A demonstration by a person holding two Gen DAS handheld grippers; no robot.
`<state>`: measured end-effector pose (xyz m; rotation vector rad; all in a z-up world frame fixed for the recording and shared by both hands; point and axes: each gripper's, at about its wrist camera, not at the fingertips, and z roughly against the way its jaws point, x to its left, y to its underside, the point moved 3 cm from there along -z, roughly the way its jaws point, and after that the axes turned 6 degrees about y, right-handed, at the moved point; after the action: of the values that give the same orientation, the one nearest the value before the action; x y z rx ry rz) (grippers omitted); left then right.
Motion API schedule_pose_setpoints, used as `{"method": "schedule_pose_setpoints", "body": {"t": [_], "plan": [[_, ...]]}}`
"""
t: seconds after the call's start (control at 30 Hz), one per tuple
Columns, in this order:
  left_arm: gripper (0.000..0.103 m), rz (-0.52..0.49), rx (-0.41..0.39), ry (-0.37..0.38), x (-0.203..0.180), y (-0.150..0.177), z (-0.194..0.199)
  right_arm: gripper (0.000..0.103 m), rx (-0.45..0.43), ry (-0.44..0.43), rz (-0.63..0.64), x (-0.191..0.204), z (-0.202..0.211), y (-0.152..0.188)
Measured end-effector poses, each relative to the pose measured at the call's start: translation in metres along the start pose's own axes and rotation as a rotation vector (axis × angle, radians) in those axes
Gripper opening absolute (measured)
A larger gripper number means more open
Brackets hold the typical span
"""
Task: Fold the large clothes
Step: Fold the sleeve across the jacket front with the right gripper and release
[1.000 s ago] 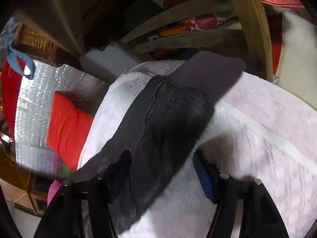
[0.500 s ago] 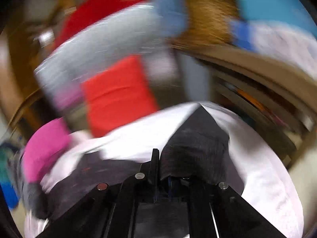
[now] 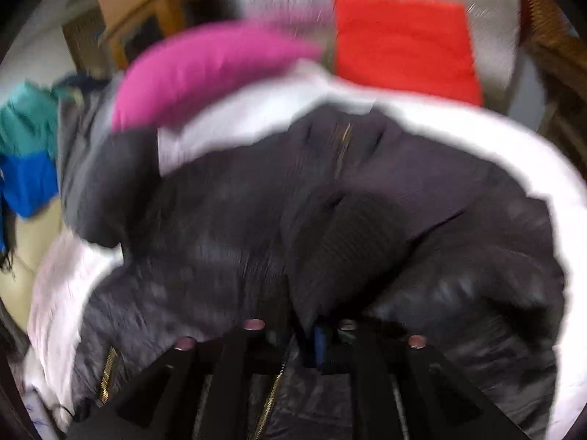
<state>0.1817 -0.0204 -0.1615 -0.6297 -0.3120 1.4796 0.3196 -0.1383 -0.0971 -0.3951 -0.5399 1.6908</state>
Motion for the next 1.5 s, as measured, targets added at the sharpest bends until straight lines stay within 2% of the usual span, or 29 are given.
{"method": "schedule_pose_setpoints", "body": {"t": [0.03,0.07,0.1,0.2,0.4,0.63,0.73,0.83,1.0,1.17,1.23,1.3,1.43,1.5], "plan": [[0.103,-0.001,0.0,0.0,0.0,0.0,0.0,0.067,0.017,-0.009,0.007,0.003,-0.007,0.007],[0.103,-0.001,0.0,0.0,0.0,0.0,0.0,0.082,0.024,-0.043,0.01,0.005,-0.01,0.011],[0.103,-0.001,0.0,-0.001,0.0,0.0,0.0,0.09,0.018,-0.074,0.014,0.004,-0.009,0.014],[0.103,-0.002,-0.001,-0.008,-0.001,0.0,0.0,0.09,-0.014,-0.108,-0.006,-0.001,0.003,0.012],[0.103,-0.009,-0.005,-0.018,0.0,0.001,-0.001,0.09,-0.107,-0.143,-0.153,-0.04,0.038,0.02],[0.103,-0.016,-0.01,-0.032,-0.001,0.0,-0.002,0.09,-0.226,-0.14,-0.355,-0.112,0.077,0.019],[0.103,-0.019,-0.011,-0.036,-0.001,0.0,-0.003,0.09,-0.235,-0.15,-0.47,-0.142,0.07,0.024],[0.103,-0.02,-0.014,-0.037,-0.001,0.0,-0.003,0.09,-0.192,-0.16,-0.549,-0.161,0.051,0.032],[0.103,-0.022,-0.015,-0.039,0.0,0.0,-0.003,0.09,-0.156,-0.225,-0.607,-0.165,0.033,0.045],[0.103,-0.019,-0.016,-0.032,0.001,0.0,-0.002,0.09,-0.243,-0.247,-0.601,-0.168,0.05,0.045],[0.103,-0.012,-0.021,-0.031,0.002,-0.001,0.001,0.09,-0.279,-0.238,-0.634,-0.176,0.053,0.048],[0.103,-0.009,-0.03,-0.045,0.001,-0.002,0.008,0.09,-0.28,-0.258,-0.676,-0.184,0.046,0.053],[0.103,-0.093,-0.115,-0.052,-0.019,-0.026,0.045,0.09,-0.288,-0.321,-0.753,-0.197,0.03,0.065],[0.103,-0.124,-0.117,-0.01,-0.036,-0.055,0.054,0.09,-0.294,-0.355,-0.787,-0.202,0.023,0.072]]}}
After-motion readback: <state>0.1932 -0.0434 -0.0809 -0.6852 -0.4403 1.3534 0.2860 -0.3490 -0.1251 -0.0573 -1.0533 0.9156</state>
